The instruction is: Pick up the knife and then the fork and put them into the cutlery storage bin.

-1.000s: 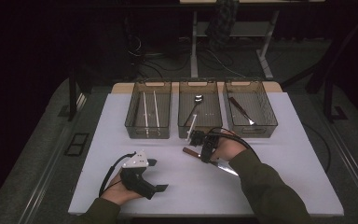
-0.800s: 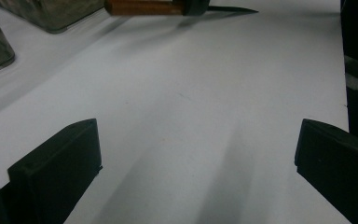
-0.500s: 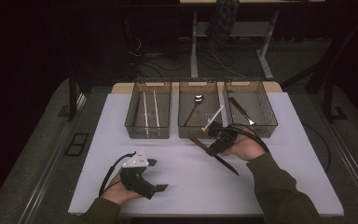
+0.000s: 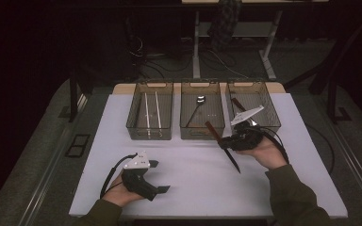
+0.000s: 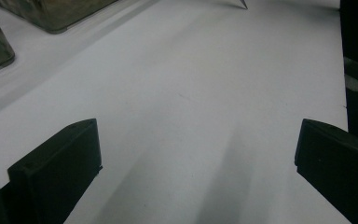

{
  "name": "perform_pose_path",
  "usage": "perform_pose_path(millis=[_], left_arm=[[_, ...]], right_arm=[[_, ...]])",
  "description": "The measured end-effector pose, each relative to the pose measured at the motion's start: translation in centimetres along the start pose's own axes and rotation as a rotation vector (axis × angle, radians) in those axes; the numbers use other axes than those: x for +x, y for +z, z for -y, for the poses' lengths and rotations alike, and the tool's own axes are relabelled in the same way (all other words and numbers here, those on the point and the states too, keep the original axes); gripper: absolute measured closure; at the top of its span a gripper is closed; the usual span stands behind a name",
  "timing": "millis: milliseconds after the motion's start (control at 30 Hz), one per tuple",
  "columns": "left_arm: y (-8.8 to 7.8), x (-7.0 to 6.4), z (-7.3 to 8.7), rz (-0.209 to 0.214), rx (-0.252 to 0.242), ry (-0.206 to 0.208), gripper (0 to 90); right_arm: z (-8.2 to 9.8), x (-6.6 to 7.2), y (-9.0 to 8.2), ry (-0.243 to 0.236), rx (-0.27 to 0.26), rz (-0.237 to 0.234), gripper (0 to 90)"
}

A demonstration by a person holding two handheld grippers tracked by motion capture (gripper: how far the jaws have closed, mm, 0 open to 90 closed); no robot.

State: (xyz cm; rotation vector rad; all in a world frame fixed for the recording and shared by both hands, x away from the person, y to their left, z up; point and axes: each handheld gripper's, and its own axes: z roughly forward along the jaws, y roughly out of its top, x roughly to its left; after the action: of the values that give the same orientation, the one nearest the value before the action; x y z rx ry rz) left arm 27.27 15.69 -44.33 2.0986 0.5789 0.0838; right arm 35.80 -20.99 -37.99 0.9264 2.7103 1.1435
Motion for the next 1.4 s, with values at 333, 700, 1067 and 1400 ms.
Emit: perform_pose_path(millis=[333, 700, 1067, 1400], left_arm=[[-0.1, 0.0, 0.0, -0.001, 0.000, 0.005, 0.0], [-0.1, 0.1, 0.0, -0.001, 0.000, 0.006, 0.0], [-0.1, 0.1, 0.0, -0.003, -0.003, 0.002, 0.0], [-0.1, 0.1, 0.0, -0.002, -0.007, -0.001, 0.0]], right_arm=[[1.0, -0.9, -2.2, 0.043, -0.185, 0.021, 76.3], [1.8, -2.2, -4.7, 0.101, -0.350, 0.077, 76.2], [2.9, -3.6, -7.3, 0.167, -0.445, 0.160, 76.2], [3.2, -4.5, -9.0, 0.204, -0.489, 0.230, 76.2]])
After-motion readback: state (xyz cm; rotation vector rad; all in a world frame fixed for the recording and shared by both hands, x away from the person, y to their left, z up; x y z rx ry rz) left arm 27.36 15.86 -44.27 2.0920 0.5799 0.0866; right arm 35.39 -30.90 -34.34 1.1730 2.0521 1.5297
